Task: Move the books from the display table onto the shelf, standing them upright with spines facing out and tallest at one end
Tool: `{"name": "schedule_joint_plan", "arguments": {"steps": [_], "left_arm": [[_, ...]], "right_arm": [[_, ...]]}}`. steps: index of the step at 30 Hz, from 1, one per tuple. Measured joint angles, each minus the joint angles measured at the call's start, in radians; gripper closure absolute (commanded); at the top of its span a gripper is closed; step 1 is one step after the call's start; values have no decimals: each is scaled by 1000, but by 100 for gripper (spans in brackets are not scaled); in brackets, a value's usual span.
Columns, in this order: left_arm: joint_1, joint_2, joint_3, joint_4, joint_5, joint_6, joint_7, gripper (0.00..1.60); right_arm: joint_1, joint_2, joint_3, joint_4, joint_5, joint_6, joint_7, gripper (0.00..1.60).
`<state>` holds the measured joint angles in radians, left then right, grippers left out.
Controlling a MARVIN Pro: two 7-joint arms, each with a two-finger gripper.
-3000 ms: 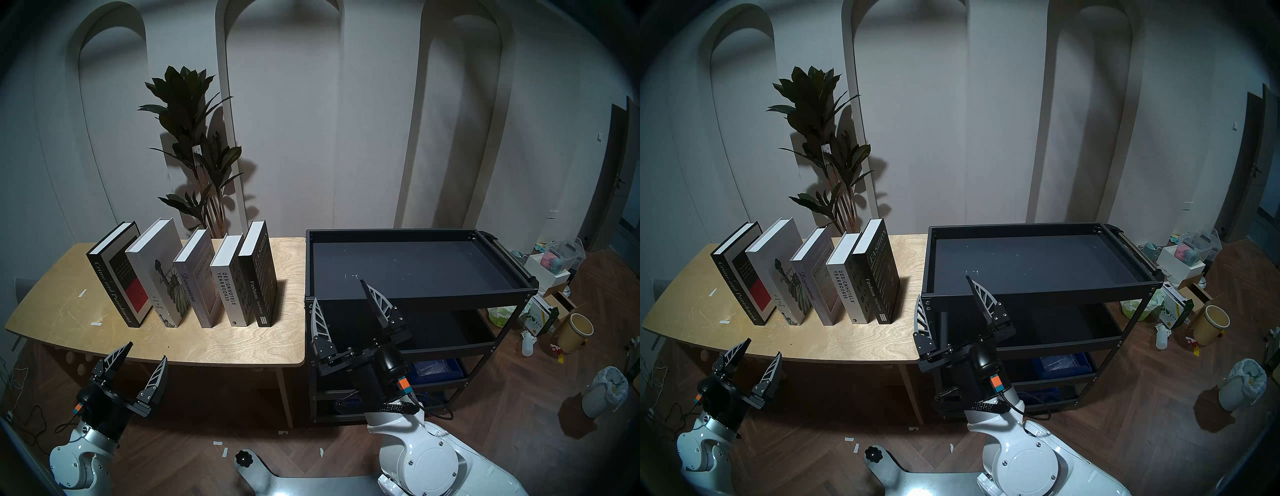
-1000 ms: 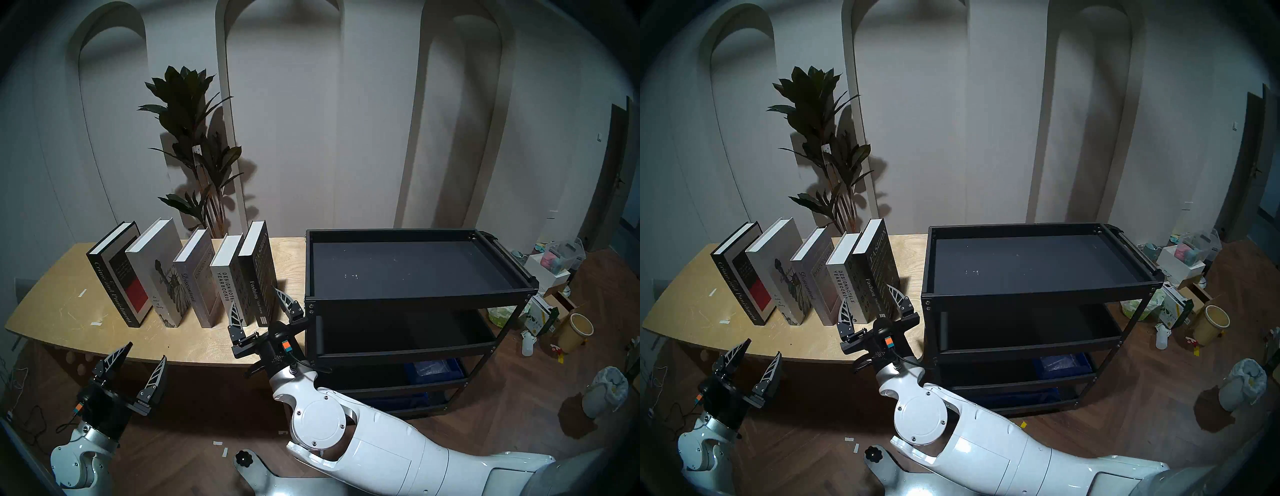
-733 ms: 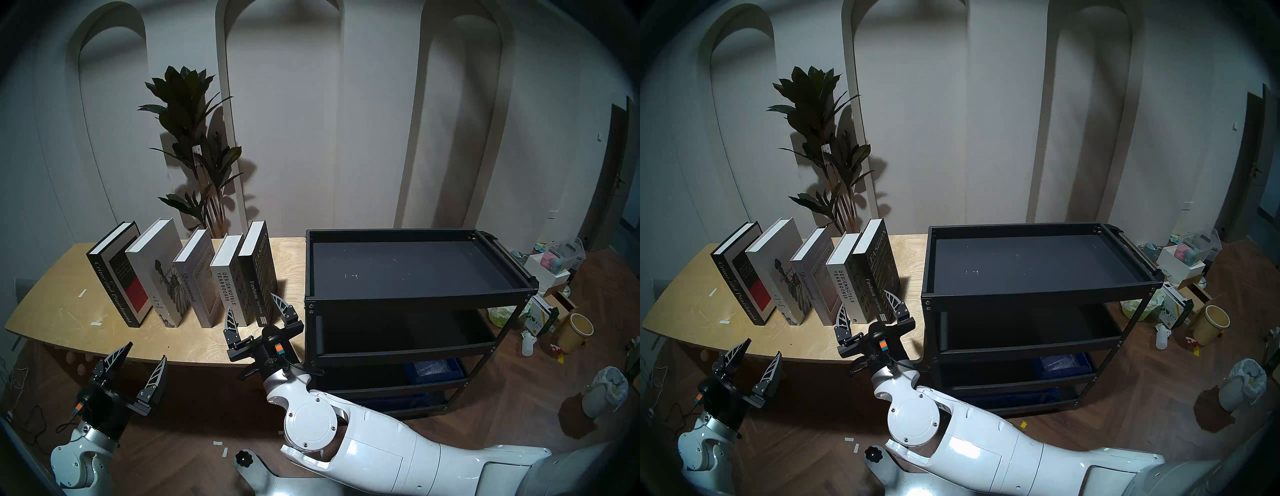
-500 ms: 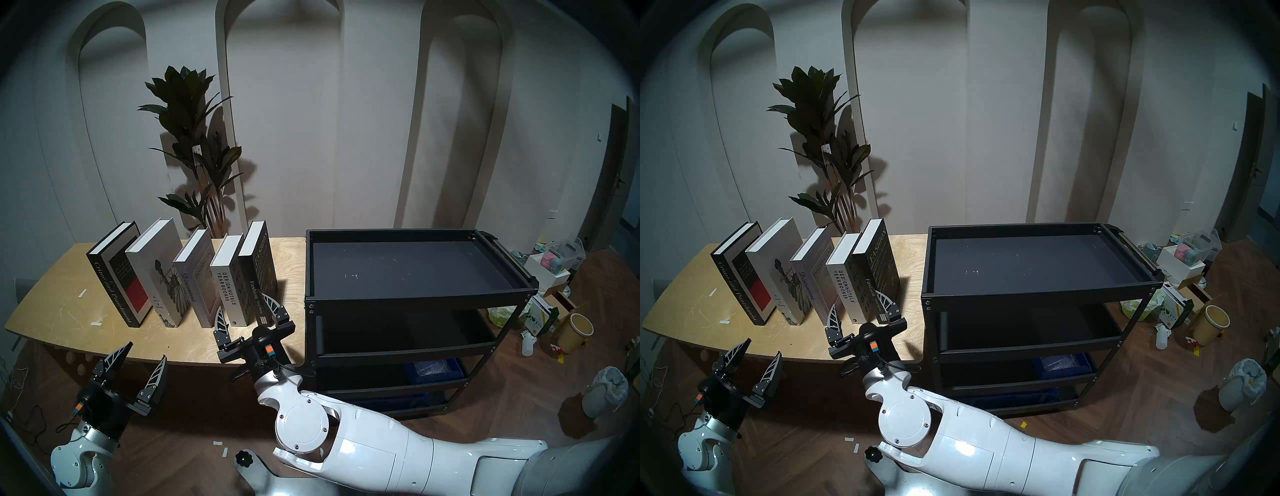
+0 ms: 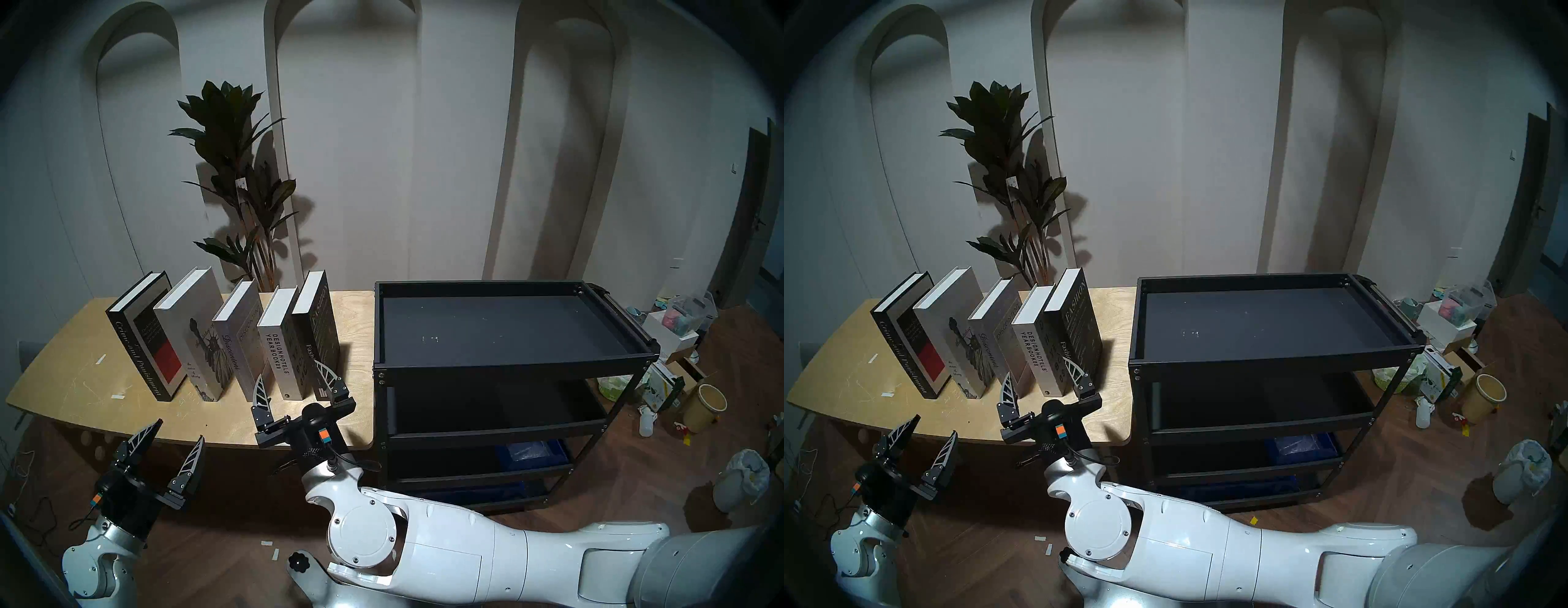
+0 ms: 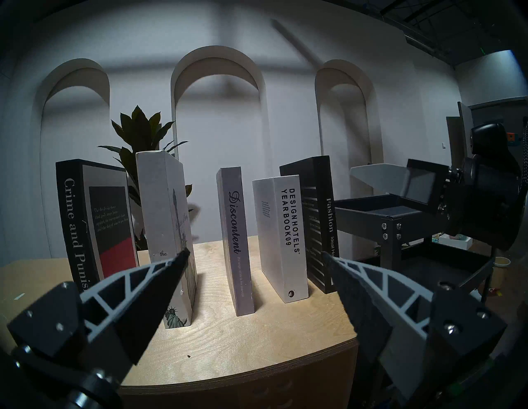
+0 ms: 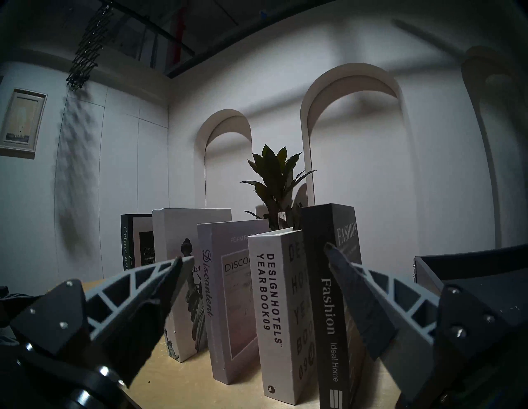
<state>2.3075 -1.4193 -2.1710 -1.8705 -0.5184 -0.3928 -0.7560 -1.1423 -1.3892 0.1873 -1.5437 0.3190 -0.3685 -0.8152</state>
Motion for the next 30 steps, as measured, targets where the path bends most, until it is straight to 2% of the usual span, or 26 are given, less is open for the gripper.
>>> {"name": "schedule_joint_plan", "arguments": {"steps": [12, 30], "left_arm": [[-1, 0, 0, 0, 0, 0, -4, 0], [-1, 0, -1, 1, 0, 0, -9, 0]], "right_arm": [[67, -41, -74, 43, 57, -22, -100, 0], [170, -186, -175, 207, 188, -33, -241, 0]]}}
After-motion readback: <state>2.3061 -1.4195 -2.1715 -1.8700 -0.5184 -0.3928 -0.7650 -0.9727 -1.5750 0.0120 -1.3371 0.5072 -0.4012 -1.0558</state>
